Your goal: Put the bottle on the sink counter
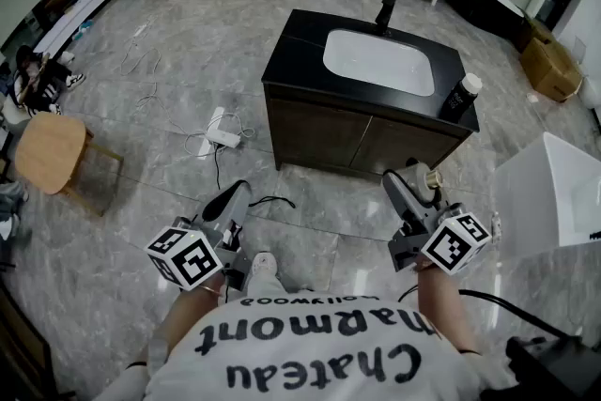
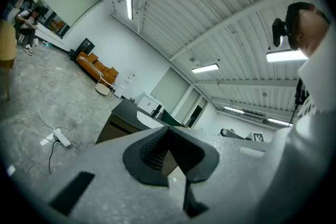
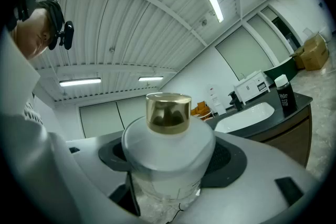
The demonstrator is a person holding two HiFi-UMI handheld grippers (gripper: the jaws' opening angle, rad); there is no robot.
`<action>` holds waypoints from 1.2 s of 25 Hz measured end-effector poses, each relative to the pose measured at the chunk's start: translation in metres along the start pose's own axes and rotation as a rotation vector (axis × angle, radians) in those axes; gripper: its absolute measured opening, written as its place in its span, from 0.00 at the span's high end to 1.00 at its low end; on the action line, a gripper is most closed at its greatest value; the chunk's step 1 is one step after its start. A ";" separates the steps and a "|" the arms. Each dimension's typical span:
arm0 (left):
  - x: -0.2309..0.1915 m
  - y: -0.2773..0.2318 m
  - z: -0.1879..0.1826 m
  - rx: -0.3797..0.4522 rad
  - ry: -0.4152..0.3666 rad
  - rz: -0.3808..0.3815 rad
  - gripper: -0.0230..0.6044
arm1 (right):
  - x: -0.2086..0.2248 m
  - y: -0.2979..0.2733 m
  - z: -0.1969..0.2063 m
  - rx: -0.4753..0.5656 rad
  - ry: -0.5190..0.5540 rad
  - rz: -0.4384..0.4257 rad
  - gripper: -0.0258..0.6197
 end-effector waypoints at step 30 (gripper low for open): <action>-0.105 -0.021 -0.062 -0.005 -0.006 -0.020 0.94 | -0.014 -0.145 0.011 -0.008 -0.021 -0.070 0.43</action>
Point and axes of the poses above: the fingertips, and each gripper's own axes: y backward along the fingers, x to its right, z out of its underside, the point moved 5 cm from there along y, backward along the fingers, and after that the axes turned 2 degrees about z, right-handed, at the moved point
